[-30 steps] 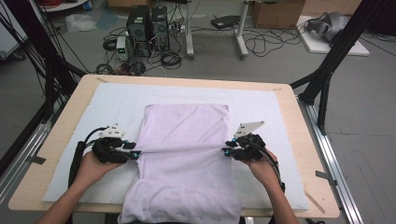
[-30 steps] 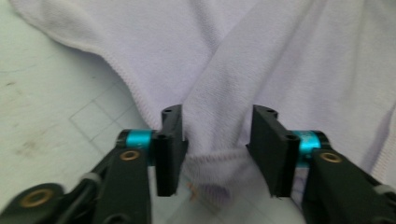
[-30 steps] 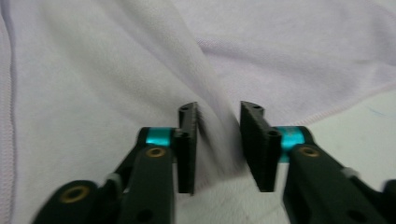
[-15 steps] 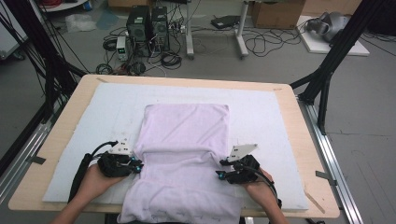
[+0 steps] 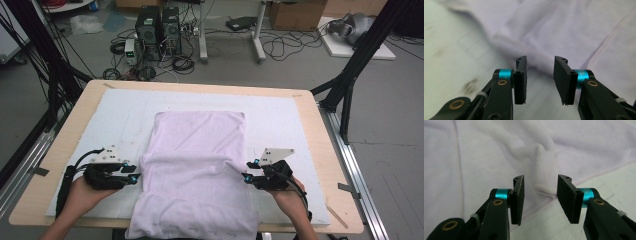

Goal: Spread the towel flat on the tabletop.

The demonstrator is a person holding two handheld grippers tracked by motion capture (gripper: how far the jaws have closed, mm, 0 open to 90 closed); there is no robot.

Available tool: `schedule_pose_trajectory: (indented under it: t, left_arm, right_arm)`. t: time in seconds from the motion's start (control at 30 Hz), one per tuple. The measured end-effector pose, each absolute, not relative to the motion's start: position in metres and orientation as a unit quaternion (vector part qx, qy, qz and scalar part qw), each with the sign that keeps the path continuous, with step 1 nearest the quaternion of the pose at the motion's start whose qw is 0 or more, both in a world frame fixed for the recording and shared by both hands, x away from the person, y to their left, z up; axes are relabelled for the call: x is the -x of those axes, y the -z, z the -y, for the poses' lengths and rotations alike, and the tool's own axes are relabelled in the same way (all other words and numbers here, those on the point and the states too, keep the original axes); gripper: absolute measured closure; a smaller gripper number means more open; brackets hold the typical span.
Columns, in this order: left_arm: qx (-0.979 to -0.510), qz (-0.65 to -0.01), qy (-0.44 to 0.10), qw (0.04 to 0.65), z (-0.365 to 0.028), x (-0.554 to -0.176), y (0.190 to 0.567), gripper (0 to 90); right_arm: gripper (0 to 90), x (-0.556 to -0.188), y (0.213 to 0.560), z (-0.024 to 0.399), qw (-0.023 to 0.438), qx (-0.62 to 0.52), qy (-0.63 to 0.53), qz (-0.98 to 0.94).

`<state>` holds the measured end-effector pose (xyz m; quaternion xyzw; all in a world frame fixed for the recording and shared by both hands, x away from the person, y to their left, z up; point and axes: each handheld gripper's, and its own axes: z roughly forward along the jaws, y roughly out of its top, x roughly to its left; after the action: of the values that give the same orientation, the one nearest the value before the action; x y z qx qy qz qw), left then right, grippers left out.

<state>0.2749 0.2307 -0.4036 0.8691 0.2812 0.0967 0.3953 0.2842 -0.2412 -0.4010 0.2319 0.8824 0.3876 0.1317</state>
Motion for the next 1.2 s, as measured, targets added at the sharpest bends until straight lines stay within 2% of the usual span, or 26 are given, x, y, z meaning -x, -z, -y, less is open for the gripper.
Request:
schedule_pose_trajectory:
  t: [0.17, 0.3, 0.33, 0.5, 0.67, 0.83, 1.03, 1.1, 1.13, 1.2]
  left_arm:
    - [-0.883, -0.237, -0.067, 0.400, -0.196, -0.278, 0.410, 83.2]
    - [-0.894, -0.236, -0.056, 0.376, -0.189, -0.282, 0.424, 85.5]
    - [-0.899, -0.246, -0.055, 0.357, -0.192, -0.281, 0.433, 85.1]
    - [-0.894, -0.263, -0.067, 0.356, -0.221, -0.273, 0.433, 81.3]
    - [-0.893, -0.277, -0.080, 0.347, -0.247, -0.262, 0.430, 79.7]
    - [-0.892, -0.290, -0.094, 0.334, -0.260, -0.255, 0.427, 73.6]
    - [-0.885, -0.257, -0.089, 0.377, -0.237, -0.255, 0.414, 71.2]
    - [-0.882, -0.253, -0.069, 0.392, -0.227, -0.260, 0.415, 70.7]
    - [-0.880, -0.252, -0.056, 0.398, -0.222, -0.262, 0.416, 68.3]
    - [-0.880, -0.248, -0.041, 0.402, -0.217, -0.262, 0.418, 57.2]
  right_arm:
    - [57.4, -0.274, 0.404, 0.224, 0.118, -0.196, -0.392, -0.891]
    - [62.1, -0.274, 0.421, 0.213, 0.087, -0.174, -0.379, -0.905]
    - [63.4, -0.273, 0.425, 0.211, 0.081, -0.168, -0.373, -0.909]
    - [67.8, -0.267, 0.436, 0.207, 0.047, -0.146, -0.364, -0.919]
    - [67.7, -0.259, 0.438, 0.208, 0.032, -0.144, -0.366, -0.919]
    - [66.6, -0.248, 0.434, 0.207, 0.023, -0.131, -0.365, -0.921]
    - [66.1, -0.259, 0.429, 0.212, 0.039, -0.153, -0.372, -0.915]
    - [61.4, -0.264, 0.432, 0.208, 0.030, -0.156, -0.369, -0.916]
    - [59.4, -0.265, 0.434, 0.205, 0.022, -0.156, -0.370, -0.915]
    - [57.7, -0.265, 0.437, 0.200, 0.012, -0.148, -0.366, -0.919]
